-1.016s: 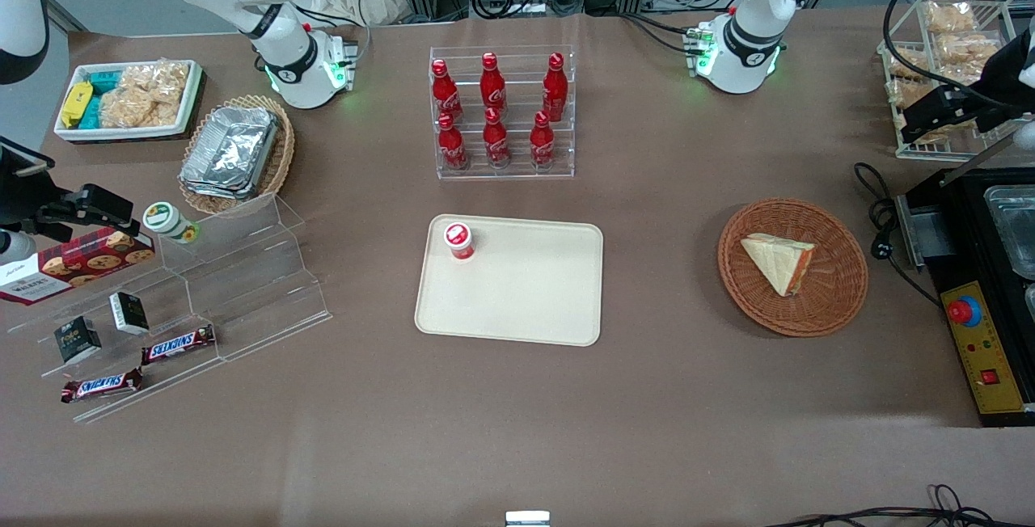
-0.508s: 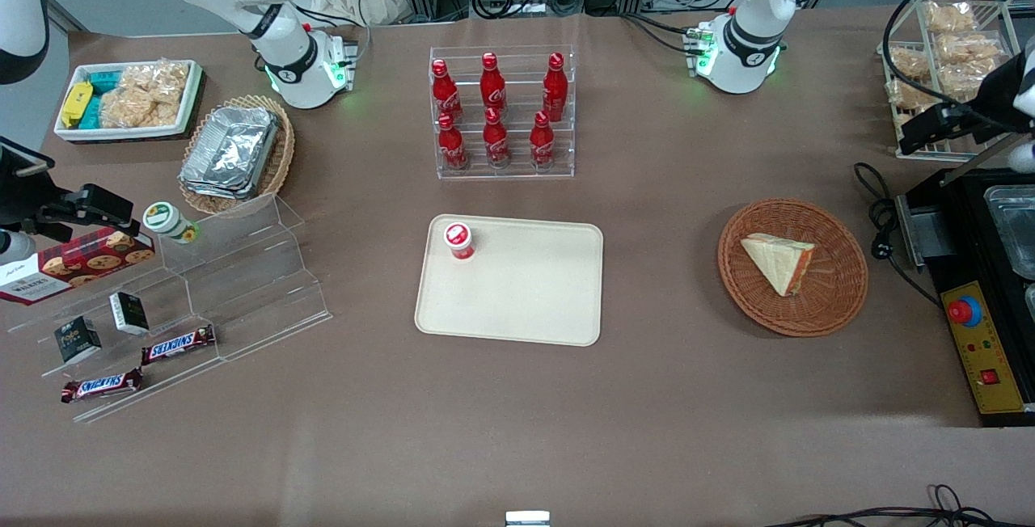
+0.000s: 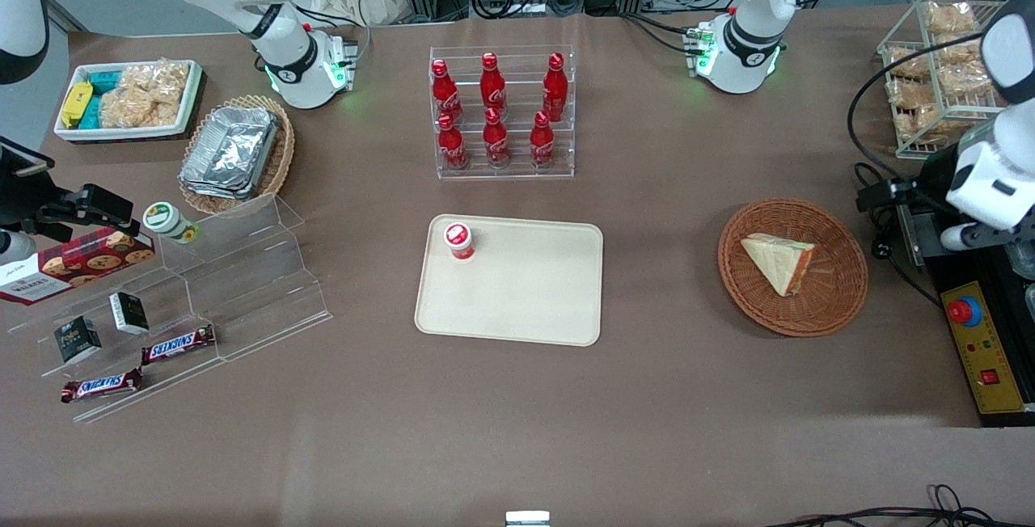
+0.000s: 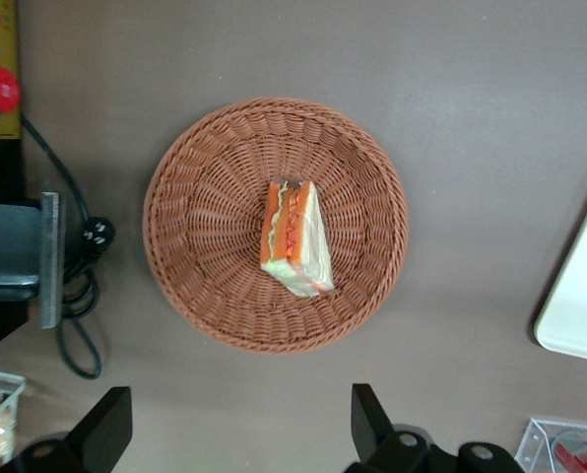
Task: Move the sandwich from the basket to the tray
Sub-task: 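Move the left gripper over the wicker basket toward the sandwich, then lower the left gripper and close it on the wrapped sandwich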
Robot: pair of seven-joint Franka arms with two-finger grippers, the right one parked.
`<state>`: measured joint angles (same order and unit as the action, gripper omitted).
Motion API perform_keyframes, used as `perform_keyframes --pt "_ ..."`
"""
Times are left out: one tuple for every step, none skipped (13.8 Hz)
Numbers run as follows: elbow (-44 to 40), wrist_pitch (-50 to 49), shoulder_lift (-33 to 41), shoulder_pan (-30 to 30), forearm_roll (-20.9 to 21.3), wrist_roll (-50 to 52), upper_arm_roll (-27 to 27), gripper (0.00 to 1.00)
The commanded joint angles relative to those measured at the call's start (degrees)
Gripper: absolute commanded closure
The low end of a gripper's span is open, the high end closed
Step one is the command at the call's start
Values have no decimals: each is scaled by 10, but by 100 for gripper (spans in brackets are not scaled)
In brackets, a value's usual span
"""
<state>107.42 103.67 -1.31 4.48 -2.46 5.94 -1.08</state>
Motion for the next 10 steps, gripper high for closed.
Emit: perform_keyframes --pt "19 55 -44 16 -16 19 -3 0" --pt "32 78 -55 18 -22 20 -3 0" --pt "46 100 -67 19 -25 21 -3 0" --pt "67 132 -78 19 -25 21 -3 0" --pt "86 164 -87 19 -31 21 -3 0" --pt "96 187 -101 19 -45 21 -3 0" --pt "97 204 -118 19 -55 21 -3 0" --pt "97 216 -132 19 -59 21 -3 0" --pt "97 224 -141 18 -64 22 -3 0" --pt "99 231 -148 18 -75 22 -3 0"
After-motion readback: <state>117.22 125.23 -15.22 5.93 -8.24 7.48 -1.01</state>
